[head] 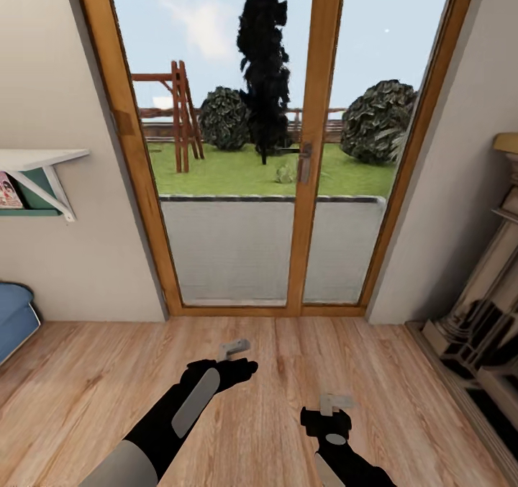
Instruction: Place each of the two pumpkins and all three candles from the living room inside a cabinet in the living room (use any cabinet), then make sure every cabinet is closed, and position the cauldron so it is next to a table in the living room.
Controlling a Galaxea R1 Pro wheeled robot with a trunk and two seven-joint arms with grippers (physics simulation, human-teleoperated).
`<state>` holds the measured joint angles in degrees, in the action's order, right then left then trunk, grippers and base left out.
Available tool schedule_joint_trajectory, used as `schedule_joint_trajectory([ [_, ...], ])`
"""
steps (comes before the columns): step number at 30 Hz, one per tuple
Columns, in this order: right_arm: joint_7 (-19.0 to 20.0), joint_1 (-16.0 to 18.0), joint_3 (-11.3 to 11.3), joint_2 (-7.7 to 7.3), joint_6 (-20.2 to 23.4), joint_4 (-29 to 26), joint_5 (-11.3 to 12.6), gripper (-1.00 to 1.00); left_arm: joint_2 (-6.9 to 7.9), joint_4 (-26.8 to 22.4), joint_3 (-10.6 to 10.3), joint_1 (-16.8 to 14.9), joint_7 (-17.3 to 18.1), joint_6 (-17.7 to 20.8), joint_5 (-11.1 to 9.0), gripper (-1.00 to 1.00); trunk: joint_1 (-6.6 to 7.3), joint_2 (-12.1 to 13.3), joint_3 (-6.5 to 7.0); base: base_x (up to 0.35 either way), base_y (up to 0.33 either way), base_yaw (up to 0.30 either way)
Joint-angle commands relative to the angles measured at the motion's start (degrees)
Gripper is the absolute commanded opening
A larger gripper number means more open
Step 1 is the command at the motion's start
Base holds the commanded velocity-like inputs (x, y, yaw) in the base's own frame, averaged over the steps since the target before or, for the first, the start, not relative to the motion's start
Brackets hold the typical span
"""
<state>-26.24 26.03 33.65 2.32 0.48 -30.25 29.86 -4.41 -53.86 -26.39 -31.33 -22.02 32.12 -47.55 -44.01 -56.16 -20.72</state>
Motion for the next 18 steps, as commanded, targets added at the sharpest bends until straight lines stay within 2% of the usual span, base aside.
schedule_joint_trajectory([
  [1, -0.48, 0.07, 0.45, -0.06, 0.05, -0.07, 0.44, 1.00, 0.02, -0.09, -0.13, -0.05, -0.56, 0.05, -0.60, 1.00, -0.01, -0.05, -0.07, 0.001, 0.000, 0.025],
  [7, -0.55, 0.07, 0.45, -0.07, 0.05, -0.07, 0.43, 1.00, 0.02, -0.08, -0.11, -0.05, -0.56, 0.05, -0.61, 1.00, -0.01, -0.05, -0.07, 0.003, 0.000, 0.020],
  [18, -0.59, 0.07, 0.45, -0.12, 0.02, -0.15, 0.38, 1.00, 0.02, -0.36, -0.29, -0.04, -0.57, 0.07, -0.52, 1.00, -0.01, -0.05, -0.17, 0.068, 0.043, 0.060],
])
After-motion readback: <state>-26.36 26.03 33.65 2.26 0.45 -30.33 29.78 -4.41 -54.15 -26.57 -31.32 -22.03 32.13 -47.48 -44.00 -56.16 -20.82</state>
